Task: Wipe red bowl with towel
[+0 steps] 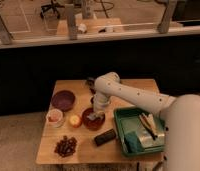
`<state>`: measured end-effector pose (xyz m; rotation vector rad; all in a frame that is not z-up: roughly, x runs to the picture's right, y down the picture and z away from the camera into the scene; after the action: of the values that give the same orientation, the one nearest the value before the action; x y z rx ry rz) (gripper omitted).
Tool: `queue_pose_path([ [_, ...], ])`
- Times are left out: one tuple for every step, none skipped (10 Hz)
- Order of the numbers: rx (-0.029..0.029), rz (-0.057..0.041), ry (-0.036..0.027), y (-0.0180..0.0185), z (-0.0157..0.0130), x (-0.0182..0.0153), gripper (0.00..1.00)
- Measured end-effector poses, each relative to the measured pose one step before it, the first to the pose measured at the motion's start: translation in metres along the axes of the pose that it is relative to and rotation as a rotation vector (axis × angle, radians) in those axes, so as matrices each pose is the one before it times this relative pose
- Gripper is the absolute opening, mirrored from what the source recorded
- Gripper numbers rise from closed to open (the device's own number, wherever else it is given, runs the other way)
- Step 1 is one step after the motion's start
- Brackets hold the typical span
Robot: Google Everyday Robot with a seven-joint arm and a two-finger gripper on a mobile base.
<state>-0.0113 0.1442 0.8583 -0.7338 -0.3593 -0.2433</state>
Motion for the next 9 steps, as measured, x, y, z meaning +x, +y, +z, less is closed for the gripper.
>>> queue_pose_path([
  [0.00639,-0.00334,0.00211,-0.01002,0.0014,-0.00336,0.0],
  [0.00711,-0.00831,0.00062,-0.00911,0.00221,-0.00727,0.0],
  [0.0054,-0.00269,-0.00213,-0.00522,0.0004,-0.00508,0.0],
  [0.00414,-0.00422,-0.00586,-0.00293,0.00006,-0.00552,0.0],
  [0.00145,-0.00478,-0.00981,0.00087,-0.00102,-0.00532,0.0],
  [0.00008,-0.00371,-0.01384,0.00419,-0.00198,-0.00444,0.0],
  [-0.00227,-0.0098,-0.01583,0.00873,-0.00118,-0.00519,0.0],
  [-0.00595,-0.01457,-0.01718,0.01506,0.00184,-0.00551,0.0],
  [-0.00547,-0.00953,-0.01199,0.01133,0.00015,-0.00341,0.0],
])
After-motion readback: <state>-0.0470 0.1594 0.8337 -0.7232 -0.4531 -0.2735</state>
